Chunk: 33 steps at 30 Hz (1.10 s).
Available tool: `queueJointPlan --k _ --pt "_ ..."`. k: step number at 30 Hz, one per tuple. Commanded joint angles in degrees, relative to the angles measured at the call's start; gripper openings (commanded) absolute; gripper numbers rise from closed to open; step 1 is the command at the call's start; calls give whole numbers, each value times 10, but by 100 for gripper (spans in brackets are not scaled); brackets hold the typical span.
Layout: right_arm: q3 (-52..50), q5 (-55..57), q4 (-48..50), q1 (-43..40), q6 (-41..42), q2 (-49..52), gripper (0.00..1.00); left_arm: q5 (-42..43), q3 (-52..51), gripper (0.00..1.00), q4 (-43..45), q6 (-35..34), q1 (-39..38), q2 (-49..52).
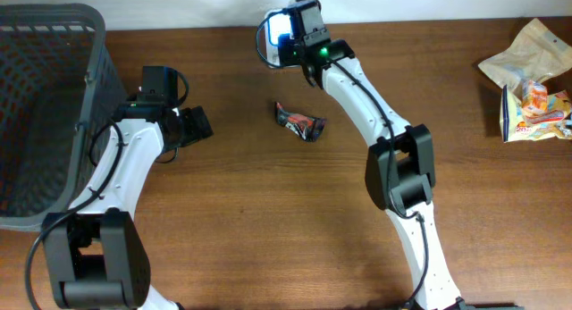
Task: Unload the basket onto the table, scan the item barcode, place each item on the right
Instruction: 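Hold the hex wrench set in front of the scanner window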
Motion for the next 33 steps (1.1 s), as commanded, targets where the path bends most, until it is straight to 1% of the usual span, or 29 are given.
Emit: queueJointPlan --k 1,2,5,6,9,11,16,17,18,19,21,22,25,27,28,30,33 --pt "2 7 -102 -2 2 -95 42 -6 6 99 0 -3 0 -12" --pt "2 -44 -216 -2 -119 -110 45 -6 6 99 0 -3 0 -12" --pt "1 -131 -323 0 -261 -96 57 -6 6 99 0 -3 0 -12" --pt "-5 -147 -356 0 -303 -82 62 -6 6 99 0 -3 0 -12" --pt "-43 -151 -344 0 -338 -62 63 -6 6 99 0 -3 0 -12" --pt "-104 -179 -288 0 -363 -56 63 -6 6 99 0 -3 0 -12" --pt "-208 -178 -175 0 -362 -56 63 -6 6 99 0 -3 0 -12" --pt "-214 -178 -168 0 -362 -56 59 -6 6 99 0 -3 0 -12" --pt "-216 -178 -164 0 -362 -56 50 -6 6 99 0 -3 0 -12" --pt "-216 -174 -158 0 -349 -56 37 -6 6 99 0 -3 0 -12" --pt "-215 -171 -150 -1 -319 -56 24 -6 6 99 0 -3 0 -12" --pt "-214 -156 -135 -1 -280 -56 18 -6 6 99 0 -3 0 -12" --pt "-195 -145 -125 -1 -237 -56 17 -6 6 99 0 -3 0 -12" --pt "-158 -142 -125 -1 -202 -56 15 -6 6 99 0 -3 0 -12" --pt "-137 -129 -125 -1 -183 -56 13 -6 6 99 0 -3 0 -12" --pt "-99 -108 -125 -1 -157 -56 5 -6 6 99 0 -3 0 -12" --pt "-31 -106 -111 -1 -141 -56 4 -6 6 99 0 -3 0 -12"
